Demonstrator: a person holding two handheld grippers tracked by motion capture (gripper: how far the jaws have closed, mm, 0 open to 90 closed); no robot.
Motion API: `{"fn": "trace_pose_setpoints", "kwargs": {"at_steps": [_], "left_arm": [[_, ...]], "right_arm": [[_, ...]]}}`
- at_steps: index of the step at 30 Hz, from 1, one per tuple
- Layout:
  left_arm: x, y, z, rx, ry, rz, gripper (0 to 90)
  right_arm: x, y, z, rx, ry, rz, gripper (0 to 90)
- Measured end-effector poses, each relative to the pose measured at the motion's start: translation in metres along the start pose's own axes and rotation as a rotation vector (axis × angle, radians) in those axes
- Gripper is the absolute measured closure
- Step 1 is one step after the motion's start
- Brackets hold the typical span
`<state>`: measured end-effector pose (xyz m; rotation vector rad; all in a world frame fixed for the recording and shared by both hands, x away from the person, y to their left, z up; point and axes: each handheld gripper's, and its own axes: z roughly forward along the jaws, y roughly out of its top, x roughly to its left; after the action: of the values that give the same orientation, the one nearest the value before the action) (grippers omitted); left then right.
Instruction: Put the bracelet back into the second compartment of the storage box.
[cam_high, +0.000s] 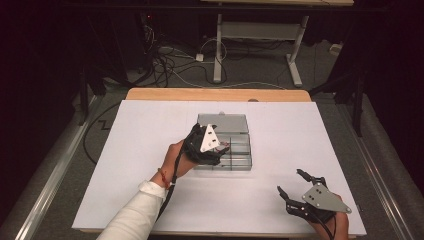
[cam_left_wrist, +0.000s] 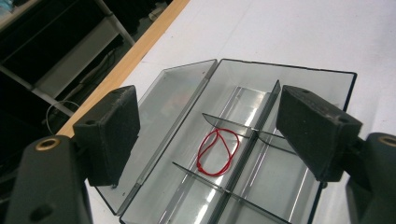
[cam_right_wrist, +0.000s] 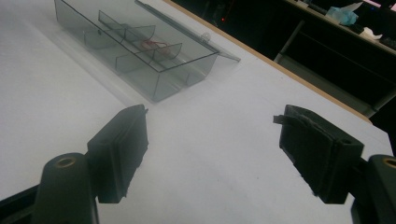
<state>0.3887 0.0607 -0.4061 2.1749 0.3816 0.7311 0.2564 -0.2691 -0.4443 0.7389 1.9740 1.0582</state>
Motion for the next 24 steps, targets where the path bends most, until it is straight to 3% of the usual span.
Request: {"fn": "trace_pose_setpoints", "kwargs": {"at_steps": [5,24], "left_arm": [[-0.006,-0.002,-0.008,-0.029,0.001,0.005,21.0],[-0.019,-0.007,-0.025,-0.055,-0.022,0.027,21.0]], "right_arm": [[0.001,0.0,0.001,0.004,0.004,-0.001,24.3],[0.006,0.001,0.0,0.002,0.029,-0.013,24.3]]}}
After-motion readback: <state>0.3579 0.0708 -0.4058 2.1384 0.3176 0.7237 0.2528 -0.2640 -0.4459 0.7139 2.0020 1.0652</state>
